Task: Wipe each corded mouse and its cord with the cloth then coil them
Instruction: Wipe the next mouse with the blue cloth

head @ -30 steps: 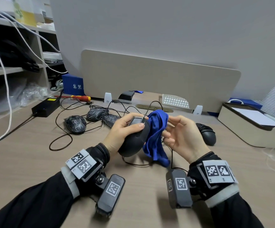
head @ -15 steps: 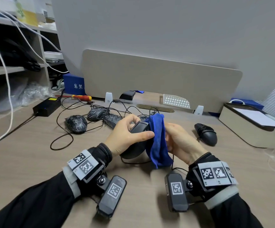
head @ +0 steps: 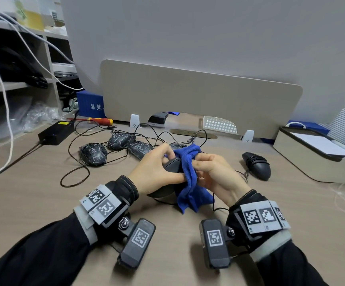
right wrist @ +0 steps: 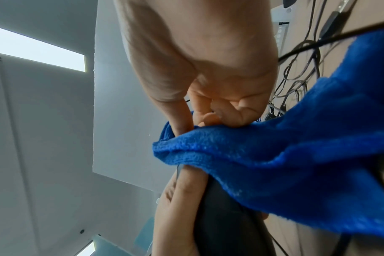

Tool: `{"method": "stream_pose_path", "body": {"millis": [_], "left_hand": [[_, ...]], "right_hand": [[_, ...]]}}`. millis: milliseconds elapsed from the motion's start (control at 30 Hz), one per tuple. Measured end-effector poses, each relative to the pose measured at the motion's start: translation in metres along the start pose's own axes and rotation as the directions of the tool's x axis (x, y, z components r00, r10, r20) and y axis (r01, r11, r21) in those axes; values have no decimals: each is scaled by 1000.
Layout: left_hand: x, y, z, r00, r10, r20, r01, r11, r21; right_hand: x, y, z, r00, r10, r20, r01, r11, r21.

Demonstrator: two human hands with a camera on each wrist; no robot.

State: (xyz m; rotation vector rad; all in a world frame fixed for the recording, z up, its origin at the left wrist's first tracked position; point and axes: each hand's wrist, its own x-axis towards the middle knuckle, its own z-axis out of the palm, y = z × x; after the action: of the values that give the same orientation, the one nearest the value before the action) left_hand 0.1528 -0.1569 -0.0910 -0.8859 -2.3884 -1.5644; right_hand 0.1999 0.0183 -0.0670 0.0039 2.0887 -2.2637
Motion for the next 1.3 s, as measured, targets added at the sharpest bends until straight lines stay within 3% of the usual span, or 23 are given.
{"method": "stream_pose_path", "body": {"millis": [133,300,467,567,667,733,933,1100,1167,1233,1300], "left_hand": [[1,1,2,998,-48,27,49,998,-47],[0,5,-1,994,-90,63,103,965,-243],[-1,4,-5,996,-79,47,90,954,-287],[-3,5,-7,994,-84,69,103,930,-352],[-5,9,-8,967,-149,208,244,778,-578],[-7,13,-8,942,-183,282,325,708,-627],[-14,10,-8,878,-202,435,465,580,-669],[-13,10,-5,894,-216,393,440,590,-677],[-9,11,-3,928,-214,306,368,661,-653],[-5,9,-2,956,-175,236,279,790,-546],[-3,10,-1,958,-156,241,261,825,-501]], "right_hand": [[1,1,-3,999,-8,-41,7,1000,-8],[5,3,-3,988,-91,-122,86,995,-43],[5,-1,-7,960,-193,-203,216,972,97],[5,2,-10,977,-188,-95,196,978,72],[1,1,-9,983,-175,63,174,984,30],[-1,0,-8,973,-181,143,180,984,16],[4,7,-4,961,-200,192,219,973,-78],[-1,3,-4,954,-216,206,256,947,-194],[-1,2,-2,959,-240,152,270,936,-227],[2,3,-1,963,-268,41,270,933,-240],[3,4,-2,956,-293,-33,274,926,-261]]}}
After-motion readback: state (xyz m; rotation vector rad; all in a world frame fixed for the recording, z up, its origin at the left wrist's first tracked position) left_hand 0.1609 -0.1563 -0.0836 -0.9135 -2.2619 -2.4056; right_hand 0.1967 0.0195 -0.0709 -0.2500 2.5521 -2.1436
